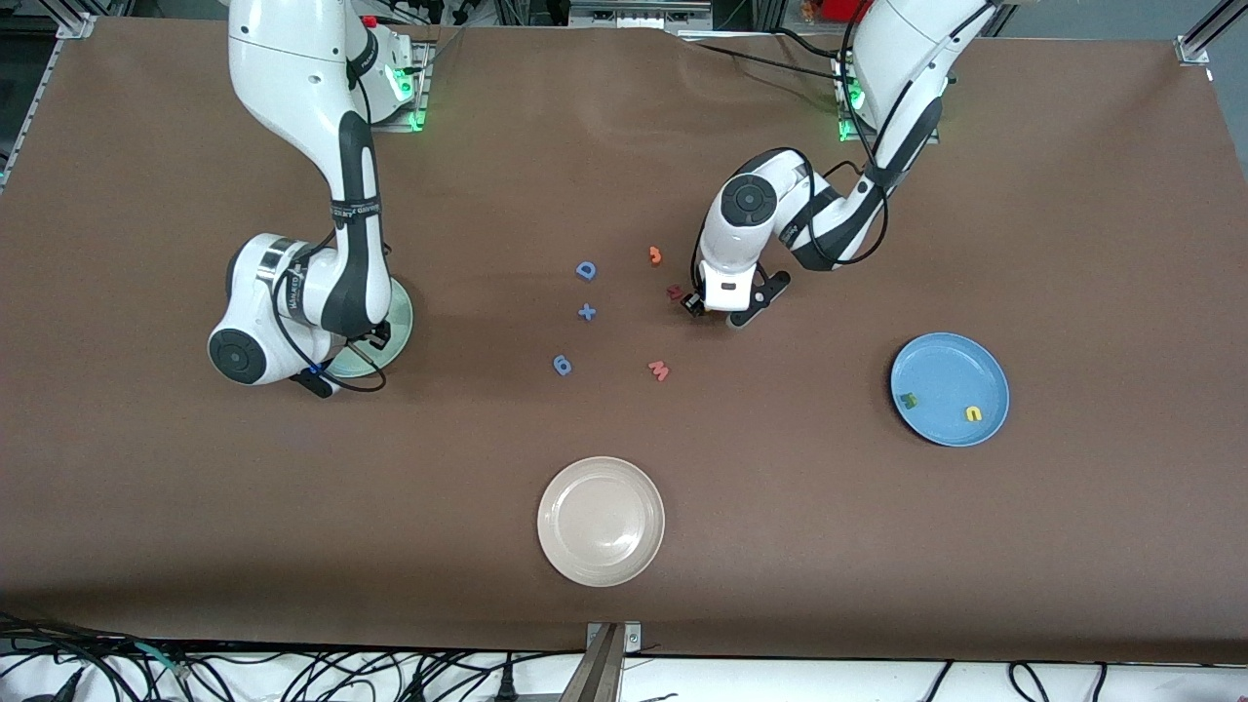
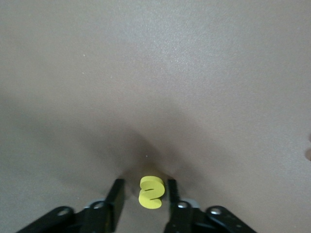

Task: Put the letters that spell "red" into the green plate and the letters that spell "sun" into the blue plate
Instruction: 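Drop the orange 'e' on the green plate while the left gripper drops 'z'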

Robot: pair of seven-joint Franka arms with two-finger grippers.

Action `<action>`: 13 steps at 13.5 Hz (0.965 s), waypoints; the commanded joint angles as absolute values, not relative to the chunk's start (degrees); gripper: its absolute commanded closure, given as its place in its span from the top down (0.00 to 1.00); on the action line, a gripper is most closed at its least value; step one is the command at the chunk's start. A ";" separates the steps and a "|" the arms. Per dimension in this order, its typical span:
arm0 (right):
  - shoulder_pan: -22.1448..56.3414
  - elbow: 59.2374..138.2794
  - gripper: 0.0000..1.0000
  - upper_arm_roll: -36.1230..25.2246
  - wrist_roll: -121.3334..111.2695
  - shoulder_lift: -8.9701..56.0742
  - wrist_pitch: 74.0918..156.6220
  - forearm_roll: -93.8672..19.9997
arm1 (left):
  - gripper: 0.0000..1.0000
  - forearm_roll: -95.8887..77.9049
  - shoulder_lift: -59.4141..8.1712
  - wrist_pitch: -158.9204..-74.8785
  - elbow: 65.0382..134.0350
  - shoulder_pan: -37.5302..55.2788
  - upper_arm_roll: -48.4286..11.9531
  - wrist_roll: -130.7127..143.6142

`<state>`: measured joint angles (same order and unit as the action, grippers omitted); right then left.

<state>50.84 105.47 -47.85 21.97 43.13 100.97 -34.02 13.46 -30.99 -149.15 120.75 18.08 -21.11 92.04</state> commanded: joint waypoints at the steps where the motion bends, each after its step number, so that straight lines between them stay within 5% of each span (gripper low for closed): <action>1: 51.15 107.31 0.15 -47.37 20.57 42.98 103.53 -34.10 | 0.00 15.82 -31.90 -148.71 119.62 18.11 -20.65 93.16; 2: 51.15 107.31 0.28 -47.37 20.48 43.15 103.54 -34.10 | 0.00 15.82 -31.90 -148.71 119.62 18.02 -20.65 92.99; 5: 51.15 106.53 0.90 -47.63 20.65 43.07 103.71 -34.10 | 0.00 15.73 -30.33 -148.45 119.62 17.15 -19.69 90.02; 7: 51.15 105.65 0.98 -47.90 21.18 42.80 103.62 -34.10 | 0.00 15.65 -29.18 -145.65 119.79 14.08 -18.55 84.58; 13: 51.33 96.35 0.99 -53.34 19.69 42.54 99.24 -33.14 | 0.00 11.88 -22.87 -140.72 119.62 6.95 -11.00 61.66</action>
